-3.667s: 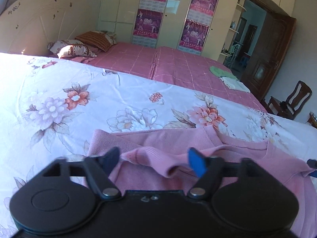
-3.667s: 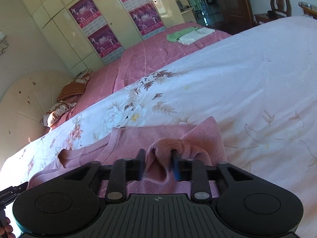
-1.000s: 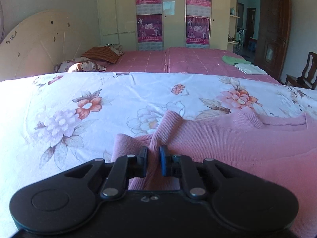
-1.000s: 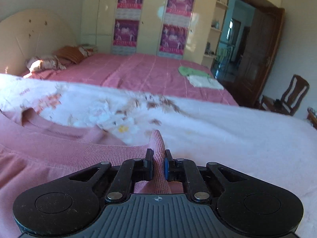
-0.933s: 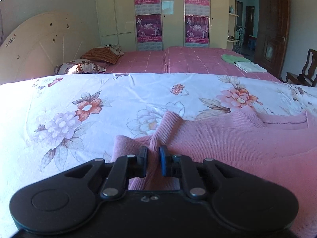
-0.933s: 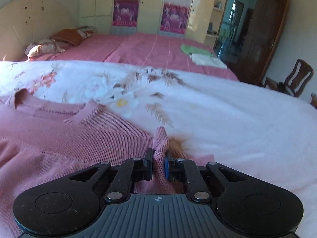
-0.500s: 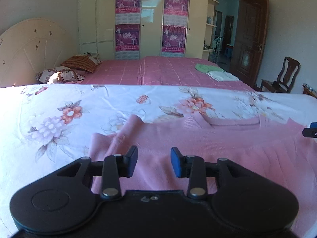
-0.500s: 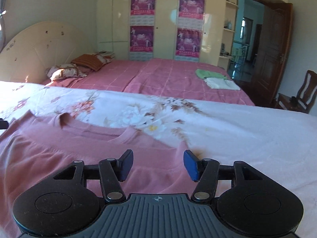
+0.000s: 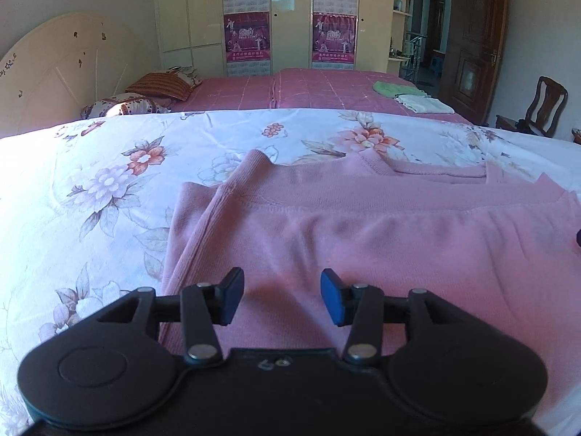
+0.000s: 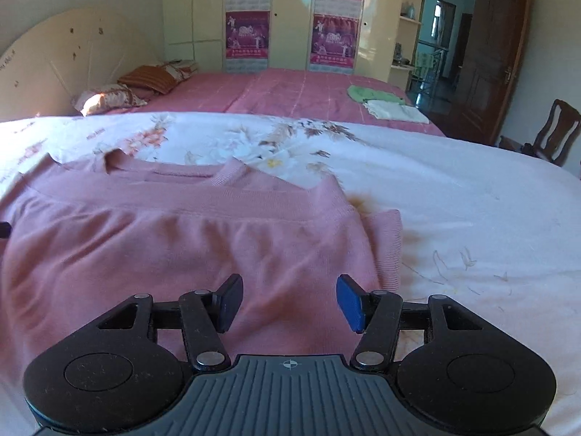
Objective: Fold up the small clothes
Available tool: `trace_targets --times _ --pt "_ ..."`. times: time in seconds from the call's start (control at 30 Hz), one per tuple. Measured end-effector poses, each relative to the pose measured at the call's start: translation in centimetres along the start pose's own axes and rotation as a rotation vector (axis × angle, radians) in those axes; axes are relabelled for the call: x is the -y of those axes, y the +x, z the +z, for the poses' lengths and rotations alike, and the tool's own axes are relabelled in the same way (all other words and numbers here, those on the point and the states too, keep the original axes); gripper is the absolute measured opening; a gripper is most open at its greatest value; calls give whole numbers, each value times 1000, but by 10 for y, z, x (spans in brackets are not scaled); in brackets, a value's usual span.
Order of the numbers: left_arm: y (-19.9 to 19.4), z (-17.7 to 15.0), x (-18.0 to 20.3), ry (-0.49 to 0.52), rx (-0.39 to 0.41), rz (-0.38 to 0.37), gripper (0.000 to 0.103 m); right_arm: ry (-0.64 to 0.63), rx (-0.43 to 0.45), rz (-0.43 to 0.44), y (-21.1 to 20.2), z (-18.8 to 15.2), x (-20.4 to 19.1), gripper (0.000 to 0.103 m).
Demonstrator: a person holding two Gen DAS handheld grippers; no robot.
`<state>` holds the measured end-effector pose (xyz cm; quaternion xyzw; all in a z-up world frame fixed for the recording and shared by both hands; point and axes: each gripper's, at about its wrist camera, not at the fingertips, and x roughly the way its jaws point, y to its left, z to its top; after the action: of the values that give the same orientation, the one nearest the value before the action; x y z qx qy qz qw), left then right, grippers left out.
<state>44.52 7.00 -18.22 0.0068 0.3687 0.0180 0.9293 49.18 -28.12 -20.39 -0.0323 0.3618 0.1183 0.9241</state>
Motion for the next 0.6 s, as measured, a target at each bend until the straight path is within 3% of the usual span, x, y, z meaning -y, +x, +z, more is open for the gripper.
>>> trace_targets --times 0.2,0.37,0.5,0.6 --pt "-16 -2 25 28 -3 -27 53 -31 19 102 -5 7 -55 57" --pt "-10 -14 35 48 -41 -2 57 -48 -6 130 2 -1 -83 57" --pt "-8 -25 23 9 -34 25 75 -70 -64 93 13 -23 -75 57" --pt "-11 -26 16 0 -39 28 76 -46 -73 81 7 -34 -58 66"
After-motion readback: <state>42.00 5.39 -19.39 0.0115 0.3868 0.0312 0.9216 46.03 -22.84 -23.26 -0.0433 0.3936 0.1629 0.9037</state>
